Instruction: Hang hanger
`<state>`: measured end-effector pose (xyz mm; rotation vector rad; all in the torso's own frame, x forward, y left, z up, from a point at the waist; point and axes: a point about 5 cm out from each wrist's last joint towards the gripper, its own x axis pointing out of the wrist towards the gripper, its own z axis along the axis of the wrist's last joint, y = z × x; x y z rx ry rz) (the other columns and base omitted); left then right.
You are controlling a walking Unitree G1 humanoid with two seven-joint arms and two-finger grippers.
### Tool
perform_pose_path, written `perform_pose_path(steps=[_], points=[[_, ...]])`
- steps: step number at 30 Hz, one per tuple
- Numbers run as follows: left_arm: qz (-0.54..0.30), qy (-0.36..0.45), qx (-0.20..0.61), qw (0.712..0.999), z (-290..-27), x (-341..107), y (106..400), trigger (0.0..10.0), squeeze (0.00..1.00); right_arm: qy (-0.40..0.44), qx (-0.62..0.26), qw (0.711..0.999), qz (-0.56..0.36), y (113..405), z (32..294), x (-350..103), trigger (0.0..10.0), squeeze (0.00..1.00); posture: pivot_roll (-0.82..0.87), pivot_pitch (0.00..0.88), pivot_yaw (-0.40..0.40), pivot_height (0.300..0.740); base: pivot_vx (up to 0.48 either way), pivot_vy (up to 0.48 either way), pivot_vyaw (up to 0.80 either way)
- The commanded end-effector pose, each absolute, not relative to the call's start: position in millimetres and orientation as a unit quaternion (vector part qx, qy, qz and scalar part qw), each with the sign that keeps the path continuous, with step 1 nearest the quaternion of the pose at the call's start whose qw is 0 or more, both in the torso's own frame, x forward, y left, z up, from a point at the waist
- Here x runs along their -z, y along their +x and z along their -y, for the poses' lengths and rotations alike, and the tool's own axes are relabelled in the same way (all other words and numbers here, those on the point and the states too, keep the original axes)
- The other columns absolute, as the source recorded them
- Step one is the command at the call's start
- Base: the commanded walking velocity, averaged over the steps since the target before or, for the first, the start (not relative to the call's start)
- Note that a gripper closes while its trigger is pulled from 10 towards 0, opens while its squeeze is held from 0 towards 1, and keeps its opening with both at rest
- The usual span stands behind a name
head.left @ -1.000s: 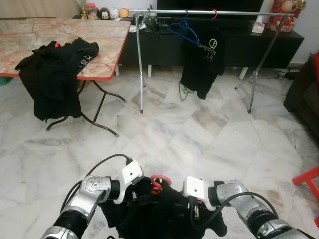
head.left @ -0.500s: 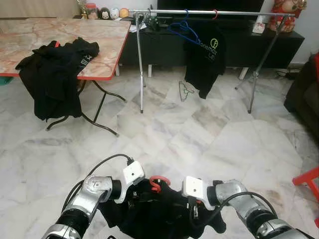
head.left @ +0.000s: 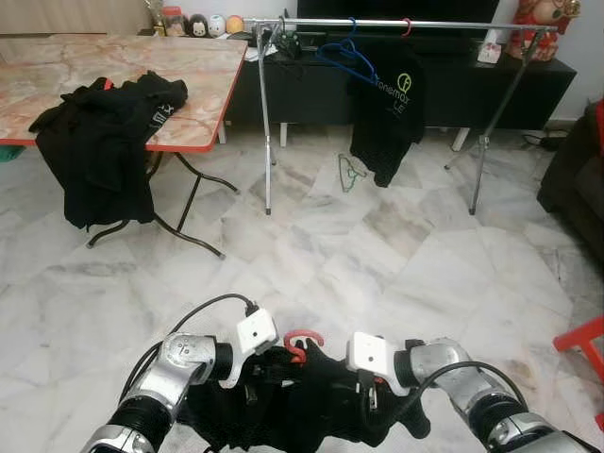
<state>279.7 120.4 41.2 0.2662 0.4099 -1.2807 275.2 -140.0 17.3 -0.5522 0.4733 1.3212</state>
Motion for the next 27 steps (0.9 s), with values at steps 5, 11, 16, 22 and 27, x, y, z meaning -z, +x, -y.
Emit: perform_pose_path(steps=[5,11,16,22,27], points=[[-0.194,0.12,0.575,0.786,-123.1,-40.0,281.4,0.0,0.0,-0.253,-0.602,0.739,-0.168,285.2,130.4,-31.6,0.0,0.0,-0.08,0.008,-0.051,0.74,0.0,0.0,0.0],[-0.184,0.114,0.54,0.813,-123.1,-35.5,283.6,0.0,0.0,-0.245,-0.577,0.754,-0.196,285.3,132.2,-24.7,10.0,0.83,-0.08,0.0,-0.046,0.74,0.0,0.0,0.0],[-0.189,0.112,0.545,0.809,-123.1,-33.6,281.6,0.0,0.0,-0.247,-0.576,0.754,-0.196,284.2,132.1,-23.5,10.0,1.0,-0.09,0.0,-0.043,0.74,0.0,0.0,0.0],[-0.188,0.114,0.547,0.808,-122.0,-32.6,281.2,0.0,0.0,-0.25,-0.573,0.756,-0.195,283.6,130.7,-22.2,10.0,1.0,-0.08,0.0,-0.04,0.74,0.0,0.0,0.0],[-0.188,0.114,0.548,0.807,-121.8,-32.3,281.0,0.0,0.0,-0.251,-0.571,0.757,-0.195,284.1,130.3,-22.2,10.0,1.0,-0.08,0.0,-0.04,0.74,0.0,0.0,0.0]])
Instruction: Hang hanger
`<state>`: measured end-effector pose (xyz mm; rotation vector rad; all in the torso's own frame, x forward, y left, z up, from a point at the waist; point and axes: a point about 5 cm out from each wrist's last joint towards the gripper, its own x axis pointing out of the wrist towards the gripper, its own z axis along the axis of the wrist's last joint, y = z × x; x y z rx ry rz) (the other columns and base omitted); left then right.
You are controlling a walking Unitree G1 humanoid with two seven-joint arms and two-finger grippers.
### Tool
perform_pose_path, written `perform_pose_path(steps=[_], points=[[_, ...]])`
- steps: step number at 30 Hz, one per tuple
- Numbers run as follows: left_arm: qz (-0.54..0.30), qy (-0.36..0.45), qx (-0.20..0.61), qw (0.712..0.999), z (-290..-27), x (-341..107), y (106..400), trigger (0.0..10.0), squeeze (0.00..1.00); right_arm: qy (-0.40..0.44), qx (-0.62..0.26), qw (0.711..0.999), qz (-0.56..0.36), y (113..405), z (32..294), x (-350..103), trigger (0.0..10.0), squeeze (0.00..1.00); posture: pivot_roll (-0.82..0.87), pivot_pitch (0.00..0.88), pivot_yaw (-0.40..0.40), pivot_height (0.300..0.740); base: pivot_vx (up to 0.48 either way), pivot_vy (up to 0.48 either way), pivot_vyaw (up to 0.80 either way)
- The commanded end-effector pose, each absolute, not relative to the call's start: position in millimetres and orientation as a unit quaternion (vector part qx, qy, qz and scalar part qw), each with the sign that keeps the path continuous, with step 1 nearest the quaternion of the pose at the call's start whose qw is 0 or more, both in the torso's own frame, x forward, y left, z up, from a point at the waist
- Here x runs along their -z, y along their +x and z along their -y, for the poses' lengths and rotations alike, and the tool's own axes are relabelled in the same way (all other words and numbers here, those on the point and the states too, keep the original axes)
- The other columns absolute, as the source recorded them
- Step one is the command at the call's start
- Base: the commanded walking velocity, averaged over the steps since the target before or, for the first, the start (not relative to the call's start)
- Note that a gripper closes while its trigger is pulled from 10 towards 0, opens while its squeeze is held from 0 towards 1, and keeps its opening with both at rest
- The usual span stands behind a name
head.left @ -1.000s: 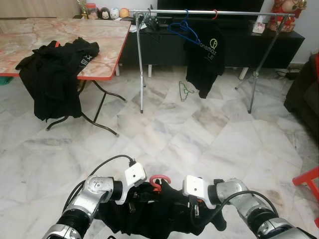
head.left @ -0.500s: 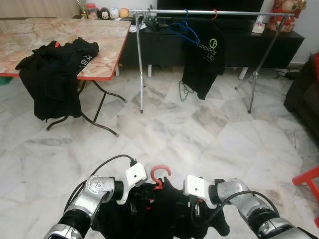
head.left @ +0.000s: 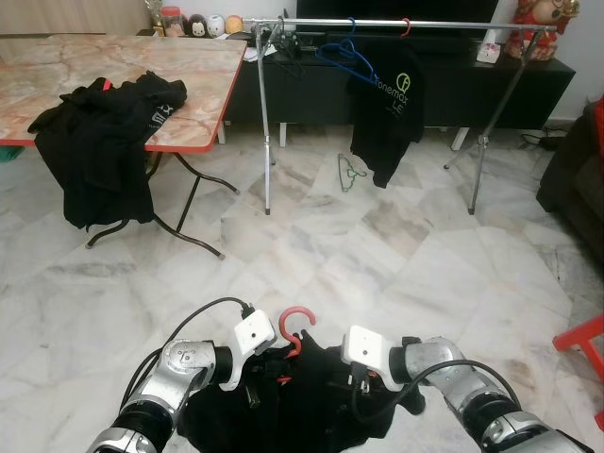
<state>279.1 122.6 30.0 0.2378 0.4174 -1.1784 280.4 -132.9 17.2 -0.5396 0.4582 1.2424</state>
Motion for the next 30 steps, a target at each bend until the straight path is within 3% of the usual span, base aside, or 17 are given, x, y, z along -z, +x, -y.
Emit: perform_pose_path(steps=[1,8,9,22,28,30], points=[[-0.188,0.113,0.549,0.807,-122,-32,281,0.0,0.0,-0.251,-0.57,0.757,-0.195,284,130,-22,10.0,1.0,-0.08,0.0,-0.04,0.74,0.0,0.0,0.0],[-0.188,0.113,0.551,0.805,-121,-33,281,0.0,0.0,-0.255,-0.568,0.758,-0.195,285,131,-22,10.0,1.0,-0.08,0.0,-0.041,0.74,0.0,0.0,0.0],[-0.19,0.116,0.552,0.803,-121,-32,281,0.0,0.0,-0.263,-0.566,0.757,-0.193,285,131,-23,10.0,0.0,-0.08,0.0,-0.041,0.74,0.0,0.0,0.0],[-0.209,0.168,0.536,0.8,-123,-25,280,0.0,0.0,-0.28,-0.53,0.78,-0.179,298,139,-33,10.0,0.0,-0.09,0.001,-0.042,0.74,0.0,0.0,0.0],[-0.215,0.19,0.491,0.823,-127,-16,281,0.0,0.0,-0.274,-0.474,0.818,-0.175,308,146,-38,10.0,0.0,-0.09,0.001,-0.042,0.74,0.0,0.0,0.0],[-0.215,0.207,0.451,0.841,-132,-13,285,0.0,0.0,-0.264,-0.432,0.845,-0.171,314,149,-41,10.0,0.0,-0.09,0.001,-0.042,0.74,0.0,0.0,0.0]])
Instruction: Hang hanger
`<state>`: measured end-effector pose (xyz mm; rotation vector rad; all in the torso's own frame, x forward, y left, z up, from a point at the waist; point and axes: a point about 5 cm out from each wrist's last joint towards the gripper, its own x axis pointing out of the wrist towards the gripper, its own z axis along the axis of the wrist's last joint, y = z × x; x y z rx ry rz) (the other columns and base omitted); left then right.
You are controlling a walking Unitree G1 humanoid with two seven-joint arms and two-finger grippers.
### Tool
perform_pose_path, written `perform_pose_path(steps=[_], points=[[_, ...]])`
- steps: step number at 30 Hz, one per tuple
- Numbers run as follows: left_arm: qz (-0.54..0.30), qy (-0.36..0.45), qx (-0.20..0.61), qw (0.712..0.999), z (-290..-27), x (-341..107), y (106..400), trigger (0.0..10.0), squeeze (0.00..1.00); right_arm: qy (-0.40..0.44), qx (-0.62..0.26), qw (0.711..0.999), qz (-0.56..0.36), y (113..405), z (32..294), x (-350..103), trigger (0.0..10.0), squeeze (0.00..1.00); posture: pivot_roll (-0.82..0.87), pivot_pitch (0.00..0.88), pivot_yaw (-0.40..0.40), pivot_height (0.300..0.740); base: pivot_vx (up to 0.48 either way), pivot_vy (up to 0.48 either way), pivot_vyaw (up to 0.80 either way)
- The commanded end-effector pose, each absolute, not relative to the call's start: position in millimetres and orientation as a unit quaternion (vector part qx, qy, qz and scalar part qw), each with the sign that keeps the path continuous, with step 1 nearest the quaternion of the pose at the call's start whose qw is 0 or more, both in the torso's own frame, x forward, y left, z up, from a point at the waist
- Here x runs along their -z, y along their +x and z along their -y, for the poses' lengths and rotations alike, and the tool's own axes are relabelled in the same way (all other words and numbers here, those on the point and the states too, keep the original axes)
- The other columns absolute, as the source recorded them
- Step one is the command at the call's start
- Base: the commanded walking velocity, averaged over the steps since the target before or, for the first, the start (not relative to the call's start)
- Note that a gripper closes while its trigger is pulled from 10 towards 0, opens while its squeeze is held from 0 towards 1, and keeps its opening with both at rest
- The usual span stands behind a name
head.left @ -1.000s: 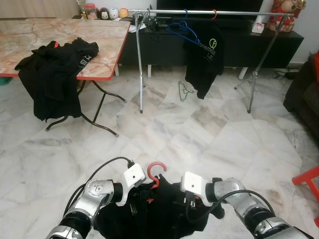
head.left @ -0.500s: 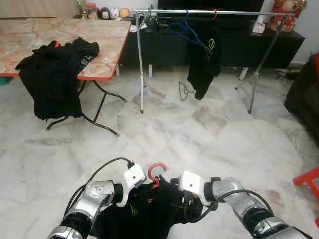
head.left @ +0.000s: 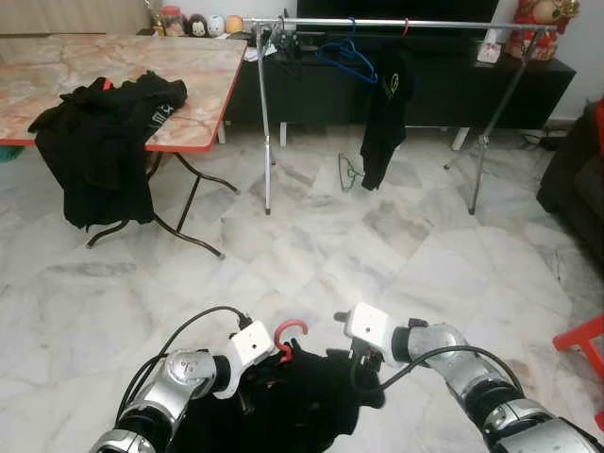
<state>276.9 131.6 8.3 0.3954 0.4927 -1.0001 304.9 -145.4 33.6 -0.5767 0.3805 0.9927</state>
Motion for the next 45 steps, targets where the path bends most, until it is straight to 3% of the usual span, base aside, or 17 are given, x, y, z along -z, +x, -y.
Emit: perform_pose_path(steps=[1,3,5,6,8,9,10,11,12,13,20,22,28,31,45], points=[[-0.215,0.207,0.451,0.841,-132,-13,285,0.0,0.0,-0.264,-0.432,0.845,-0.171,314,149,-41,10.0,0.0,-0.09,0.001,-0.042,0.74,0.0,0.0,0.0],[-0.216,0.228,0.399,0.861,-140,-12,289,0.0,0.0,-0.251,-0.357,0.88,-0.189,321,159,-41,10.0,0.0,-0.09,0.001,-0.042,0.74,0.0,0.0,0.0],[-0.211,0.253,0.28,0.902,-158,-14,301,0.0,0.0,-0.213,-0.264,0.916,-0.214,324,172,-36,10.0,0.0,-0.09,0.005,-0.041,0.74,0.0,0.0,0.0],[-0.211,0.253,0.28,0.902,-158,-14,301,0.0,0.0,-0.213,-0.264,0.916,-0.214,324,172,-36,10.0,0.0,-0.09,0.005,-0.041,0.74,0.0,0.0,0.0],[-0.199,0.272,0.198,0.921,-173,-19,307,0.1,0.0,-0.174,-0.187,0.938,-0.234,324,183,-31,10.0,0.0,-0.09,0.004,-0.043,0.74,0.0,0.0,0.0],[-0.193,0.269,0.165,0.929,-179,-21,310,2.0,0.0,-0.146,-0.148,0.944,-0.255,321,190,-27,10.0,0.0,-0.09,0.002,-0.044,0.74,0.0,0.0,0.0],[-0.188,0.263,0.14,0.936,-184,-23,311,3.1,0.0,-0.123,-0.115,0.947,-0.273,318,196,-22,10.0,0.0,-0.09,0.002,-0.044,0.74,0.0,0.0,0.0],[-0.182,0.259,0.12,0.941,-188,-25,311,5.0,0.0,-0.1,-0.085,0.948,-0.289,314,201,-17,10.0,0.0,-0.09,0.002,-0.044,0.74,0.0,0.0,0.0],[-0.168,0.263,0.104,0.944,-192,-27,311,8.0,0.0,-0.06,-0.047,0.948,-0.308,306,206,-9,10.0,0.0,-0.09,0.002,-0.044,0.74,0.0,0.0,0.0],[-0.162,0.263,0.099,0.946,-194,-28,310,8.7,0.0,-0.047,-0.037,0.948,-0.313,303,207,-6,10.0,0.0,-0.09,0.002,-0.044,0.74,0.0,0.0,0.0],[-0.123,0.257,0.029,0.958,-211,-37,310,9.5,0.0,0.013,0.031,0.944,-0.329,289,209,9,10.0,0.0,-0.09,0.0,-0.038,0.74,0.0,0.0,0.0],[-0.107,0.243,0.01,0.964,-216,-40,308,10.0,0.0,0.024,0.062,0.935,-0.347,278,209,19,10.0,0.0,-0.08,0.0,-0.043,0.74,0.0,0.0,0.0],[-0.093,0.158,-0.017,0.983,-214,-36,300,10.0,0.0,0.005,0.075,0.903,-0.424,236,198,54,10.0,0.0,-0.07,0.0,-0.05,0.74,0.0,0.0,0.0],[-0.095,0.121,-0.025,0.988,-213,-32,296,10.0,0.0,-0.029,0.024,0.906,-0.422,237,188,55,10.0,0.0,-0.08,0.0,-0.054,0.74,0.0,0.0,0.0],[-0.127,0.082,-0.024,0.988,-210,-12,279,10.0,0.0,-0.017,0.017,0.905,-0.425,235,179,57,10.0,0.0,-0.08,0.0,-0.043,0.74,0.0,0.0,0.0]])
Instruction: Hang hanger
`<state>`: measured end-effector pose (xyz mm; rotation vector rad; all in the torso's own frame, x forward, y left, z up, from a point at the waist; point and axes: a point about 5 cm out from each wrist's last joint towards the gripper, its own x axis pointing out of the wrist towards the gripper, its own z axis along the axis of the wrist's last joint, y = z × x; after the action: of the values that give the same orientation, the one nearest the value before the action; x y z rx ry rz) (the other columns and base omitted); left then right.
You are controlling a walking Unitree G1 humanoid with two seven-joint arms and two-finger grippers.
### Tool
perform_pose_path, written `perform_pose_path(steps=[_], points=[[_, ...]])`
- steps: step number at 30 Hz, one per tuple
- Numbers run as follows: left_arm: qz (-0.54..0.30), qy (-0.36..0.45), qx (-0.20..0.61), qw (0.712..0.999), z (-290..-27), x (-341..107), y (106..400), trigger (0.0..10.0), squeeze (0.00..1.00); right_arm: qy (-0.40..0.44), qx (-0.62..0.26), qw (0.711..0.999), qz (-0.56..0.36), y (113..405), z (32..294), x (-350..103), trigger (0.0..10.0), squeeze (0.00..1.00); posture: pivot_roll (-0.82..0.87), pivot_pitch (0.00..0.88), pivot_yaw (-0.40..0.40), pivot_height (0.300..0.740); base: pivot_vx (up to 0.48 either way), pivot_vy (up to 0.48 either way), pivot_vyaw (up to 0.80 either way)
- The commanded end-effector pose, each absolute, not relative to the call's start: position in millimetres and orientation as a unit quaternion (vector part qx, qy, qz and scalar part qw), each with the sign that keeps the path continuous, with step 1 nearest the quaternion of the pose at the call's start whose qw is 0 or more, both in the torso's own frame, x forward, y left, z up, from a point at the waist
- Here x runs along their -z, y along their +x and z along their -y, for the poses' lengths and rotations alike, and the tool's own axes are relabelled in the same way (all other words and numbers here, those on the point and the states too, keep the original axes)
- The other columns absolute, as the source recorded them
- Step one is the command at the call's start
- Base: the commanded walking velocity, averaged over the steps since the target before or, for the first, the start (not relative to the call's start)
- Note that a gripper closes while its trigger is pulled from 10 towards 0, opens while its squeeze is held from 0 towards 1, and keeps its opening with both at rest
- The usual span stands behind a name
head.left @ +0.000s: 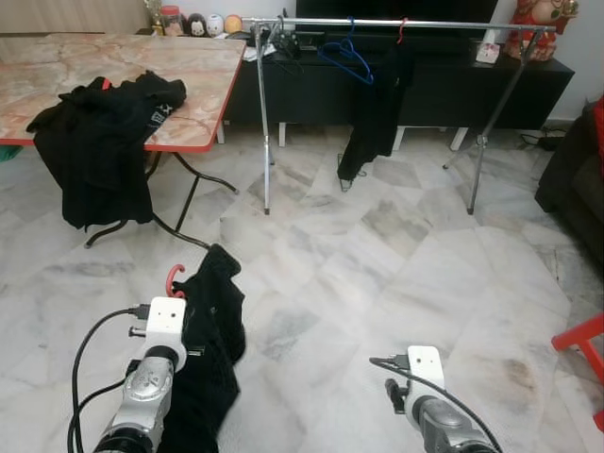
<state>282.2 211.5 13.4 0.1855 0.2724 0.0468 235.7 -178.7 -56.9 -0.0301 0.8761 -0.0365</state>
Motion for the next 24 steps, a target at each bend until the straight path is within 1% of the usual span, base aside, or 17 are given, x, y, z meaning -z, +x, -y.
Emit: perform_pose_path(steps=[1,4,6,10,15,20,24], points=[[-0.126,0.083,-0.022,0.988,-210,-11,278,10.0,0.0,-0.017,0.017,0.905,-0.425,234,179,58,10.0,0.0,-0.08,0.0,-0.043,0.74,0.0,0.0,0.0],[-0.134,0.08,-0.019,0.988,-207,-5,271,10.0,0.0,-0.017,0.014,0.905,-0.425,234,179,58,10.0,0.0,-0.07,0.0,-0.04,0.74,0.0,0.0,0.0],[-0.125,0.109,0.003,0.986,-202,-6,272,10.0,0.0,-0.02,0.011,0.904,-0.426,233,178,58,10.0,0.0,-0.07,0.0,-0.04,0.74,0.0,0.0,0.0],[-0.143,0.118,0.018,0.983,-195,-1,270,10.0,0.0,-0.022,0.007,0.904,-0.427,232,176,59,10.0,0.0,-0.08,0.0,-0.034,0.74,0.0,0.0,0.0],[-0.158,0.105,0.008,0.982,-200,3,269,10.0,0.0,-0.022,0.009,0.903,-0.429,231,176,60,10.0,0.0,-0.08,0.0,-0.026,0.74,0.0,0.0,0.0],[-0.162,0.114,0.02,0.98,-197,3,271,10.0,0.0,-0.021,0.012,0.904,-0.427,233,177,59,10.0,0.0,-0.08,0.0,-0.027,0.74,0.0,0.0,0.0],[-0.162,0.113,0.013,0.98,-199,2,272,10.0,0.0,-0.017,0.015,0.904,-0.426,234,177,58,10.0,0.0,-0.08,0.0,-0.025,0.74,0.0,0.0,0.0]])
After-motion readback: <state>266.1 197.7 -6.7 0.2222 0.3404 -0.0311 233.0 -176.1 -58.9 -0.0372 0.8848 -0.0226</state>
